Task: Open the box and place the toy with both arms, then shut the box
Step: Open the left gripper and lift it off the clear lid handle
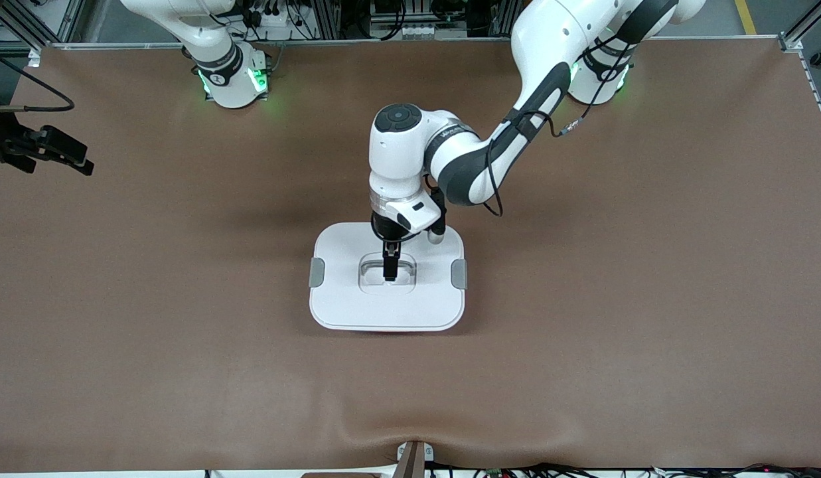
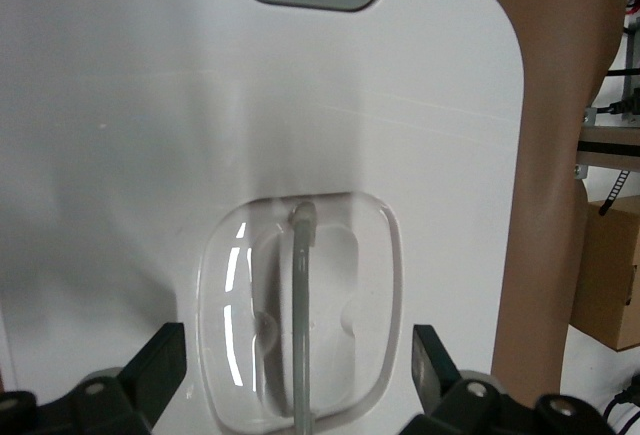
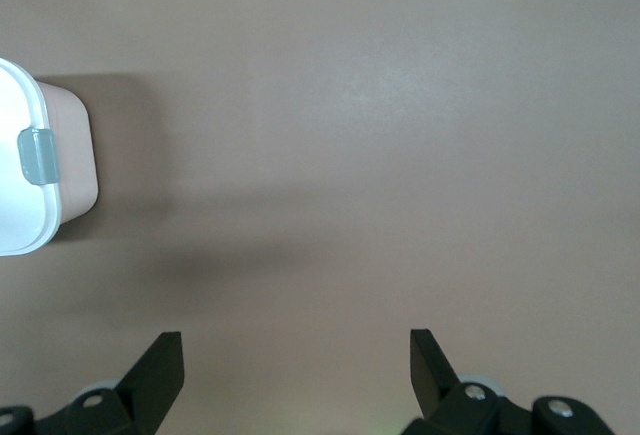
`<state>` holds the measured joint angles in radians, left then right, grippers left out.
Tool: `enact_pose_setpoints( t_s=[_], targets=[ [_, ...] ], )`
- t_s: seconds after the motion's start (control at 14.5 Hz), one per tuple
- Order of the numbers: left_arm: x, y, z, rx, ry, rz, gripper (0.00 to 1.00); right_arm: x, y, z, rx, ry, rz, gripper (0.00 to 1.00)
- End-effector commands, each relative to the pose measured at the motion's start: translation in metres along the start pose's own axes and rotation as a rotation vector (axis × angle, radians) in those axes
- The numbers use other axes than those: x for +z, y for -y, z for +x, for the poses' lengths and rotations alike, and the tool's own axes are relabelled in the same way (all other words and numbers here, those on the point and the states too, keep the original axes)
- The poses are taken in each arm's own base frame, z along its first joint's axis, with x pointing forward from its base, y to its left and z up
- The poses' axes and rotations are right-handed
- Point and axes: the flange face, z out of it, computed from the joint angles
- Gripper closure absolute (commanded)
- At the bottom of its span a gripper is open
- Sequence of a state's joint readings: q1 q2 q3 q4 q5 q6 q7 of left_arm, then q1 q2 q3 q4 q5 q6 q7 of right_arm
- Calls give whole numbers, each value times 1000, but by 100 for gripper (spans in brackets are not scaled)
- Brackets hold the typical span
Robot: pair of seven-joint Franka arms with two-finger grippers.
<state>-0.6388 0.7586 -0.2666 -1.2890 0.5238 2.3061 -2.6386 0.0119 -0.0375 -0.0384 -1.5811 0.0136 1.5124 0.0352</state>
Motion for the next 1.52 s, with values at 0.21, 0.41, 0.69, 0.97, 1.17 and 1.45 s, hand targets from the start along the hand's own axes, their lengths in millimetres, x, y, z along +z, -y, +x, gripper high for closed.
enact_pose_setpoints(
  t_s=[0.21,0.41,0.69,0.97,1.17,1.45],
  targets=[
    [-29,1,-3,40,-45,11,0,1,1,4,11,11,-17,0],
    [-40,0,-2,54,-63,21,0,2,1,5,13,13,-17,0],
    [-67,0,3,138,-79,96,0,3,1,5,13,14,-17,0],
    [-111,-34,42,240,-86,162,0,3,1,5,15,14,-17,0],
    [-147,-65,82,257,-62,197,0,3,1,5,16,14,-17,0],
    [-185,-92,134,318,-25,256,0,3,0,6,16,14,-18,0]
  ],
)
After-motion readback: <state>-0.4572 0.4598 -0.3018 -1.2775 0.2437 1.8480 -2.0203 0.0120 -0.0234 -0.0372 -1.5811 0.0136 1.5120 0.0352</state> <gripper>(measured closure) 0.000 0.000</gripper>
